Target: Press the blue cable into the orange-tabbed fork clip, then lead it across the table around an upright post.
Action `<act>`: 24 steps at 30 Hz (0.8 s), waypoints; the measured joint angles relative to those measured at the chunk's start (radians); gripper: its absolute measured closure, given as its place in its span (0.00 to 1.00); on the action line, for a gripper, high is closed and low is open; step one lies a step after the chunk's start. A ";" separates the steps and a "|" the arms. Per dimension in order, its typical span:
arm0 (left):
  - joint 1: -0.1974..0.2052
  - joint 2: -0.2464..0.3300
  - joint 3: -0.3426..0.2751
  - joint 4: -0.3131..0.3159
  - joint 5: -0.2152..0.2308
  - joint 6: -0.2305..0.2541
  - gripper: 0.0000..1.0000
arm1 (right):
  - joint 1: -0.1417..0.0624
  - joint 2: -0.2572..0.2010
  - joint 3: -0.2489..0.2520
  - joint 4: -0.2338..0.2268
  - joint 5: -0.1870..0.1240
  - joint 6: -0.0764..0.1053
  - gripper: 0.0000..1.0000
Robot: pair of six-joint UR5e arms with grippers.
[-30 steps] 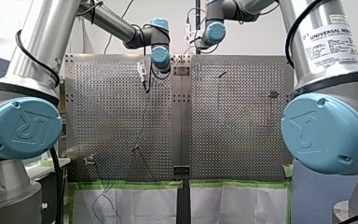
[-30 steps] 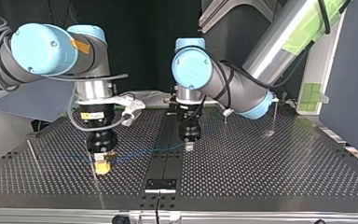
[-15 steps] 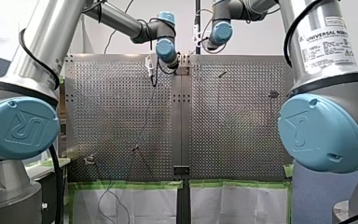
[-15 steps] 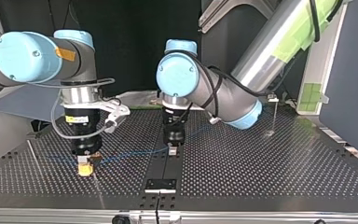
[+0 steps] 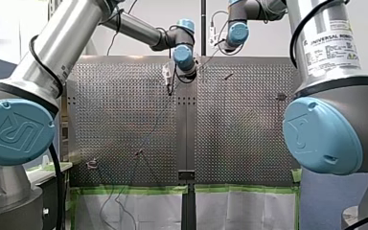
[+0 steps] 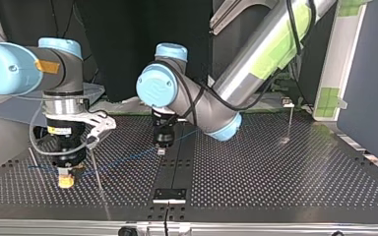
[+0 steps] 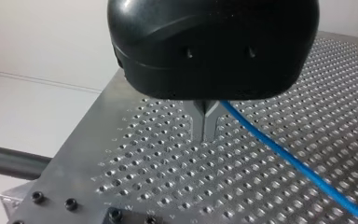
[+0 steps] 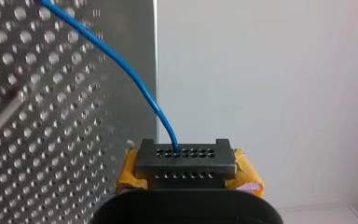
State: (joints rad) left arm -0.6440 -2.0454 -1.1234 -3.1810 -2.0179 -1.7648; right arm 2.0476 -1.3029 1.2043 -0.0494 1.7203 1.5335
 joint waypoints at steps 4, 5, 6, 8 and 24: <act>-0.005 -0.018 0.038 -0.003 0.010 -0.008 1.00 | -0.019 0.000 0.001 0.003 -0.001 0.001 1.00; -0.008 -0.025 0.049 -0.007 0.014 -0.009 1.00 | -0.024 0.000 0.001 0.003 -0.003 0.002 1.00; -0.009 -0.032 0.057 -0.011 0.015 -0.010 1.00 | -0.027 0.000 0.001 0.003 -0.004 0.003 1.00; -0.015 -0.048 0.076 -0.025 0.017 -0.011 1.00 | -0.034 0.000 0.001 0.003 -0.006 0.004 1.00; -0.027 -0.133 0.223 -0.049 0.047 -0.056 1.00 | -0.105 -0.001 0.015 0.006 -0.041 0.008 1.00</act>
State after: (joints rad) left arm -0.6713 -2.1789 -0.9007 -3.2299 -1.9710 -1.8213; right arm 1.9429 -1.3040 1.2196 -0.0432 1.6789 1.5413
